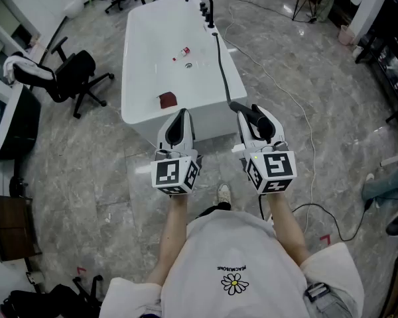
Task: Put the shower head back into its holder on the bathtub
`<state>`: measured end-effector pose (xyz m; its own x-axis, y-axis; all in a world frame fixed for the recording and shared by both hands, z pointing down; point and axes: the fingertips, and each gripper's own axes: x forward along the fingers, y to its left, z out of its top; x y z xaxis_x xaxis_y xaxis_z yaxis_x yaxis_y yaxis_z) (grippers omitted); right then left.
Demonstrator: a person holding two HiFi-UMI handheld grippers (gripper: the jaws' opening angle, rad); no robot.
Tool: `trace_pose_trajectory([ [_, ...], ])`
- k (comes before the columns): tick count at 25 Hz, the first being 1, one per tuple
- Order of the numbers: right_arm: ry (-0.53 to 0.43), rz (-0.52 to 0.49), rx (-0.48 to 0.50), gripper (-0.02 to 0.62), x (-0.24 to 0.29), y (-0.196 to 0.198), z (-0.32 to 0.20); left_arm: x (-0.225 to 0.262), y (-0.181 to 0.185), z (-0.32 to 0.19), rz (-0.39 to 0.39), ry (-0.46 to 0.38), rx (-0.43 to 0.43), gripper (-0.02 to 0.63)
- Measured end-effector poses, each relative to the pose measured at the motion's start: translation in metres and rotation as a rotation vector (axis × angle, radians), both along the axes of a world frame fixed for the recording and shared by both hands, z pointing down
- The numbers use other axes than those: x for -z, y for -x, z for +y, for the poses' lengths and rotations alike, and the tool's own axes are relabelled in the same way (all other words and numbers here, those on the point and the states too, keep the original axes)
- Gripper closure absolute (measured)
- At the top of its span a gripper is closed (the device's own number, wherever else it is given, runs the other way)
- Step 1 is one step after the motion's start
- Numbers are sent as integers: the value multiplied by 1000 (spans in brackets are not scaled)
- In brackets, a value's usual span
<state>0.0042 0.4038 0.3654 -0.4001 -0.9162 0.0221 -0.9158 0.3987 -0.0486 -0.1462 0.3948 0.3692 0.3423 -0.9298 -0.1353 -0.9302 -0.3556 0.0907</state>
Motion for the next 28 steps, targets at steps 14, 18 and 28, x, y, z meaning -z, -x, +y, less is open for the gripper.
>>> trace_pose_trajectory([
  [14, -8, -19, 4, 454, -7, 5, -17, -13, 2, -17, -5, 21, -8, 604],
  [18, 1, -30, -9, 454, -11, -4, -34, -26, -6, -32, -11, 53, -22, 604],
  [28, -58, -2, -19, 454, 20, -17, -90, -47, -4, -90, 91, 92, -20, 604],
])
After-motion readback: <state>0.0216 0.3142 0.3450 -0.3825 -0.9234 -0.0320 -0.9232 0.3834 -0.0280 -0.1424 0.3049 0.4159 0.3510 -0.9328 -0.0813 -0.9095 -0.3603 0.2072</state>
